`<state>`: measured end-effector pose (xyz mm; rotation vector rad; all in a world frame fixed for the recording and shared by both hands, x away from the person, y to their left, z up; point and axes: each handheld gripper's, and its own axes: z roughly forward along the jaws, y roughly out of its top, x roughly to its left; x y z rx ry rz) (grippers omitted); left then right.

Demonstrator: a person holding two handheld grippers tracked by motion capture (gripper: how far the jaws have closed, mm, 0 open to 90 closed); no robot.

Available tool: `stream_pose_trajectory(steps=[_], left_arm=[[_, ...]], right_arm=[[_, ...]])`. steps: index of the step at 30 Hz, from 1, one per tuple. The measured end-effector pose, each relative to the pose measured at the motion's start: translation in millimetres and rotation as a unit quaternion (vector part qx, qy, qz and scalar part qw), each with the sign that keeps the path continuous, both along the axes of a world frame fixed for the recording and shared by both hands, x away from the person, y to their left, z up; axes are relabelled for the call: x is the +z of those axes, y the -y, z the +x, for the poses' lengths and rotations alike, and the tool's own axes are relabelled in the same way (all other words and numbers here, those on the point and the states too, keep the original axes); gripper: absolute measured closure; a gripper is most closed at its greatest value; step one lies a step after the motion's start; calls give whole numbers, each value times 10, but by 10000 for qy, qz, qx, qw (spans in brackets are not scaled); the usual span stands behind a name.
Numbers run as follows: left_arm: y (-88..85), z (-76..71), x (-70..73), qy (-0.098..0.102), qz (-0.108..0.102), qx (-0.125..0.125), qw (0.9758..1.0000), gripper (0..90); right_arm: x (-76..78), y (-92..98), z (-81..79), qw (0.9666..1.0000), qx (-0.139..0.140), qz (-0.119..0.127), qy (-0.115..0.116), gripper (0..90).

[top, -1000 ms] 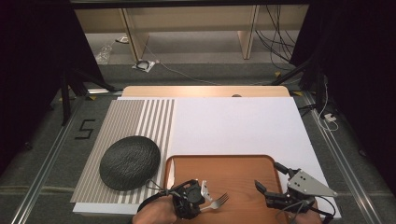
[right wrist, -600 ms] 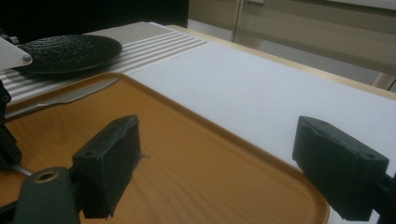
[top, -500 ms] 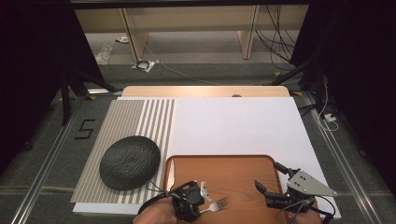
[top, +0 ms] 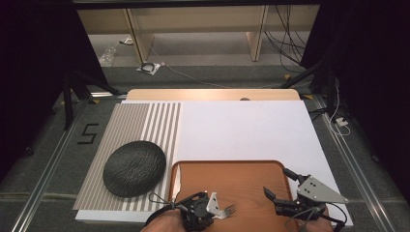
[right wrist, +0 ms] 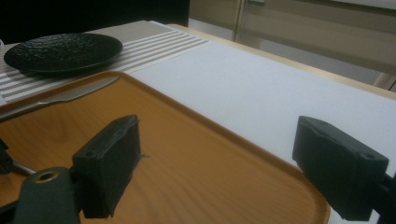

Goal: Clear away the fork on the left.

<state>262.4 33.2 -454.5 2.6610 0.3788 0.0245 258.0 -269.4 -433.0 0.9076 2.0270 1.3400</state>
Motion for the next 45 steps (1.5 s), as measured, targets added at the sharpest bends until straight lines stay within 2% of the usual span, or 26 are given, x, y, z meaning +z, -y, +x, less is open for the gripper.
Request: stream_pose_trajectory(steps=[6,11,16,24,45], left_arm=[[18,-5,-82,40,110,-57,9999,895],[-7,29,-88,66,58,17,10000,895],[-48,70,-89,163,52,138,9998,895],[-128,151,-94,182,3,314,9993,895],[-379,294,-97,231,34,739,9970,895]], right_arm=[[-3,-4,3,10000,5,8,7,161],[-11,1,15,10000,-1,41,26,162],[-4,-5,5,10000,10,-13,-15,161],[-9,-8,11,10000,24,25,7,162],[-11,-10,12,10000,19,42,13,162]])
